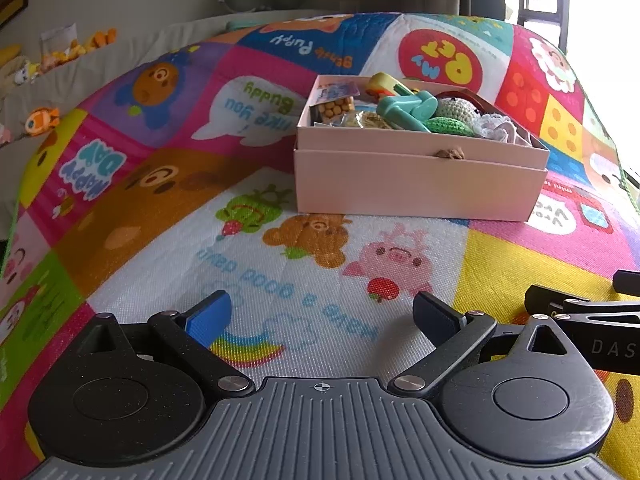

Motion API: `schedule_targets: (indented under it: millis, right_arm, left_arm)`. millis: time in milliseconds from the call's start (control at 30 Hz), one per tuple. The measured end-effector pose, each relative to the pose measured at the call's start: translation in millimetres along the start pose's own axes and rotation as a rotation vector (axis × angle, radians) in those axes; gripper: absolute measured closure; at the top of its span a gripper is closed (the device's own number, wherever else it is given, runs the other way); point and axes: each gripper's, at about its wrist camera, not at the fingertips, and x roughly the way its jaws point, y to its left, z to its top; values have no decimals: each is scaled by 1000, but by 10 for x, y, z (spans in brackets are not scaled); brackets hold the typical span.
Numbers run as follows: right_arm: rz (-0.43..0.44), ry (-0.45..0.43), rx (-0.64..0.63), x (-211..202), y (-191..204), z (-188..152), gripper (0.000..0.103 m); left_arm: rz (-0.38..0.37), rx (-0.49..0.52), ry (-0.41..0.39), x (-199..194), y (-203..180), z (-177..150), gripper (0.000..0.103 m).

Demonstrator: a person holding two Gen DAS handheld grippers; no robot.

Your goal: Organize objects

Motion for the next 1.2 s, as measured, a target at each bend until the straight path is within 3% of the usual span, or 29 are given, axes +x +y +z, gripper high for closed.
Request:
schedule_targets:
  millis: [1200]
  right_arm:
    - [-2,-1,3,-9,3,-21,0]
  left_arm:
    - [-11,2,-1,4,29,-29,3]
